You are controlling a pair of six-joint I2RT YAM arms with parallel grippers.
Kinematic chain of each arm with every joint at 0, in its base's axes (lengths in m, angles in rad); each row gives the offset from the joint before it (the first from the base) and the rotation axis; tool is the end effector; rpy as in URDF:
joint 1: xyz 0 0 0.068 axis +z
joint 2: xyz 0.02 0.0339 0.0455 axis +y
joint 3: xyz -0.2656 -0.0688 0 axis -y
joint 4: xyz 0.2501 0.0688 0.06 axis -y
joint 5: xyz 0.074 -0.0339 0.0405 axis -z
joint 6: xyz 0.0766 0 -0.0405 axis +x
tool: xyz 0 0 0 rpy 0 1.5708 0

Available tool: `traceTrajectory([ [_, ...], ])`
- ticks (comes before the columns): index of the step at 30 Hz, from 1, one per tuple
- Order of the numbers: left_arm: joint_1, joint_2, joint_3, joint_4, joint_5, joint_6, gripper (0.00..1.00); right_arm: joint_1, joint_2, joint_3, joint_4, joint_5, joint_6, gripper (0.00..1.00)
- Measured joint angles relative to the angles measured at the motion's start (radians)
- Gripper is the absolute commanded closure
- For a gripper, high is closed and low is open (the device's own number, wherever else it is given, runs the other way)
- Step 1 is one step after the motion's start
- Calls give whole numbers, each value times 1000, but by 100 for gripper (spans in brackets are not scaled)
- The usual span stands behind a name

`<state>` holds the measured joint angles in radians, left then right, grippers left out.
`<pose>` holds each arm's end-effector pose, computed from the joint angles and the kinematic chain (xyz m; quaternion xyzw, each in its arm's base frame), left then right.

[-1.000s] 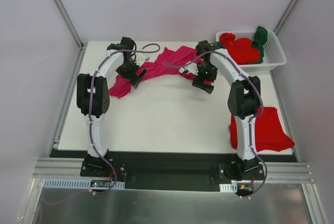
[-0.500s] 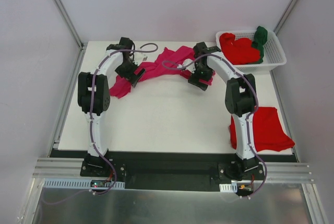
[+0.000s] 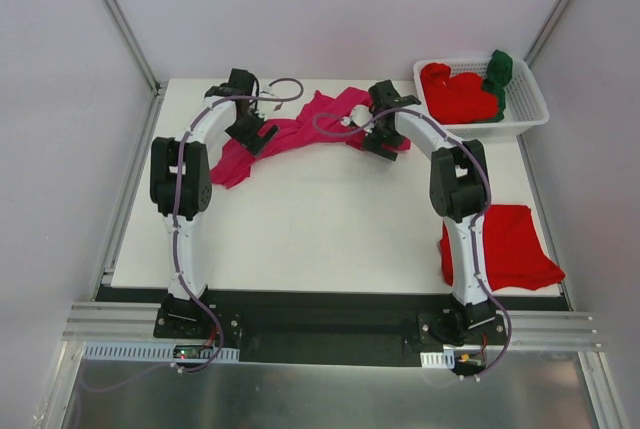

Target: Fold and stack the t-shirts

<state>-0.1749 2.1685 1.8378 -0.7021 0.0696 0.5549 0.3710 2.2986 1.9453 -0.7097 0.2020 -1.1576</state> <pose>0.4940 -0.0927 0.1794 0.3525 0.8967 0.0172 0.2672 0.4945 0.1759 0.1513 -0.6481 0.7127 -0.1859 0.1934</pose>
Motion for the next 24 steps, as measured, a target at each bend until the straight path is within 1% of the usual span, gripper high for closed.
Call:
traceTrajectory([
  [1,0,3,0,5,0,5,1,0,3,0,9,5,0,19],
  [2,0,9,0,10,0,10,1,0,8,0,18,13,-1,28],
  [3,0,14,0,11,1,12,1,0,10,0,22,18,-4,55],
  [4,0,18,0,12,3,15,1,0,12,0,25,22,-5,70],
  [5,0,22,-1,13,6,18,1,0,12,0,26,24,-13,80],
  [6,0,23,-3,14,8,21,1,0,12,0,26,24,-11,85],
  [10,-1,23,-23,21,26,31,1,1,12,0,30,27,-11,87],
  [15,-6,-3,-113,29,39,34,1,13,-13,2,12,26,-25,87],
  [20,-23,-63,-206,32,57,46,1,41,-93,64,-87,19,-56,87],
  [24,-35,-105,-242,28,59,57,1,63,-182,154,-185,6,-97,86],
])
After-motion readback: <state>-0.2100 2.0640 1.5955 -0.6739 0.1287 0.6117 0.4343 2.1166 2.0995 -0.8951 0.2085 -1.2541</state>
